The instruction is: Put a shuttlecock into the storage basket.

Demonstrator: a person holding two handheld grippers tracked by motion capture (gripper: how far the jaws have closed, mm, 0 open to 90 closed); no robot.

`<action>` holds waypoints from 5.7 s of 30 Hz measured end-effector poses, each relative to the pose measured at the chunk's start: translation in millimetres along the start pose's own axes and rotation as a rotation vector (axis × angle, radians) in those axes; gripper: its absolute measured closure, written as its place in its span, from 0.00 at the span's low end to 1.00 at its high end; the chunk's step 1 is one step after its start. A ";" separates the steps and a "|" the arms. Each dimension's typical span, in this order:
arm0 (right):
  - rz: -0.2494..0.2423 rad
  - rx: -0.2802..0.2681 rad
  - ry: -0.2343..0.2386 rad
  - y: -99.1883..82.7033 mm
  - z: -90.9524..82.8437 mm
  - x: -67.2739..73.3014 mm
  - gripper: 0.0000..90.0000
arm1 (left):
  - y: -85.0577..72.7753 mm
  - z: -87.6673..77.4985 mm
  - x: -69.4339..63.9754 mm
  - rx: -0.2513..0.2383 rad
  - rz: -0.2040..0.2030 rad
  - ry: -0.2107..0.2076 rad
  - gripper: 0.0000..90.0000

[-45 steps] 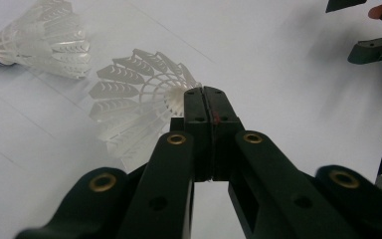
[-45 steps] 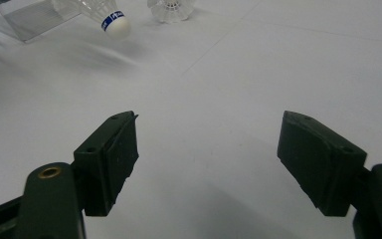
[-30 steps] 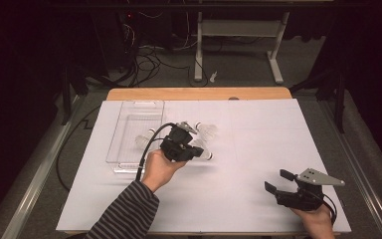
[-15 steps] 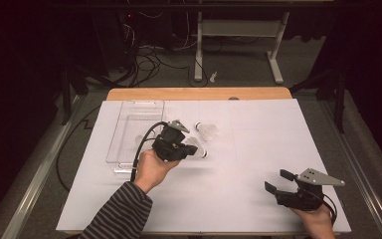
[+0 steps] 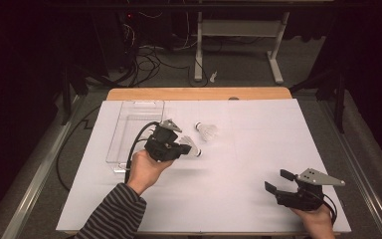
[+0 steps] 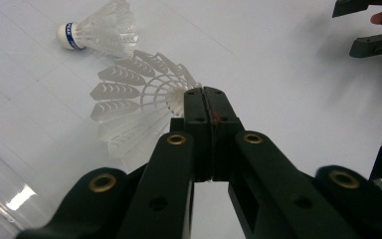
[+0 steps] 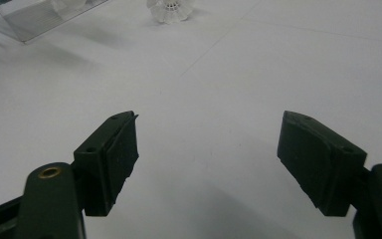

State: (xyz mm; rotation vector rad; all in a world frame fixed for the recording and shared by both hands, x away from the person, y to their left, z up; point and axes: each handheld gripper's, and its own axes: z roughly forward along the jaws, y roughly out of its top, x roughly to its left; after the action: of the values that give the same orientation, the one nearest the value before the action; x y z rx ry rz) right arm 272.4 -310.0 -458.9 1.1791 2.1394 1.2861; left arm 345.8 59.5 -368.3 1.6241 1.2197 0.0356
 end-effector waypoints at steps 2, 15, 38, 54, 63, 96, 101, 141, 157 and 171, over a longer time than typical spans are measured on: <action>-0.001 0.000 0.001 0.0 0.1 0.0 0.27 | 0.7 -2.0 1.1 -0.003 0.001 0.002 1.00; -0.001 0.002 0.000 0.0 0.3 0.1 0.27 | 3.9 -14.0 8.9 -0.034 -0.003 0.024 1.00; -0.002 0.003 0.000 0.0 0.4 0.3 0.27 | 6.4 -28.4 19.0 -0.066 -0.014 0.051 1.00; -0.002 0.003 0.000 0.0 0.6 0.5 0.27 | 11.7 -38.5 26.5 -0.095 -0.036 0.063 1.00; -0.002 0.002 0.000 0.0 0.3 0.4 0.27 | 15.9 -44.7 31.6 -0.119 -0.048 0.074 1.00; 0.000 0.001 0.000 0.0 0.2 0.0 0.27 | 31.7 -60.0 54.1 -0.184 -0.091 0.131 1.00; 0.000 0.001 0.000 0.0 0.2 0.0 0.27 | 34.1 -61.8 59.0 -0.194 -0.106 0.140 1.00; 0.005 -0.004 -0.001 0.1 -0.3 -0.3 0.27 | 48.9 -56.7 98.5 -0.269 -0.190 0.248 1.00; 0.003 -0.003 0.000 0.0 -0.1 -0.3 0.27 | 51.2 -48.7 111.8 -0.268 -0.207 0.292 1.00; 0.005 -0.001 0.002 0.0 0.1 -0.1 0.27 | 53.0 -41.1 124.3 -0.264 -0.236 0.324 1.00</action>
State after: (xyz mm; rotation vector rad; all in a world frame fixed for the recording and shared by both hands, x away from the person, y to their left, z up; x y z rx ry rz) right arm 272.6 -310.0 -458.9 1.1839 2.1384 1.2901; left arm 418.3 180.5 -375.6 1.2683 1.5762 0.3077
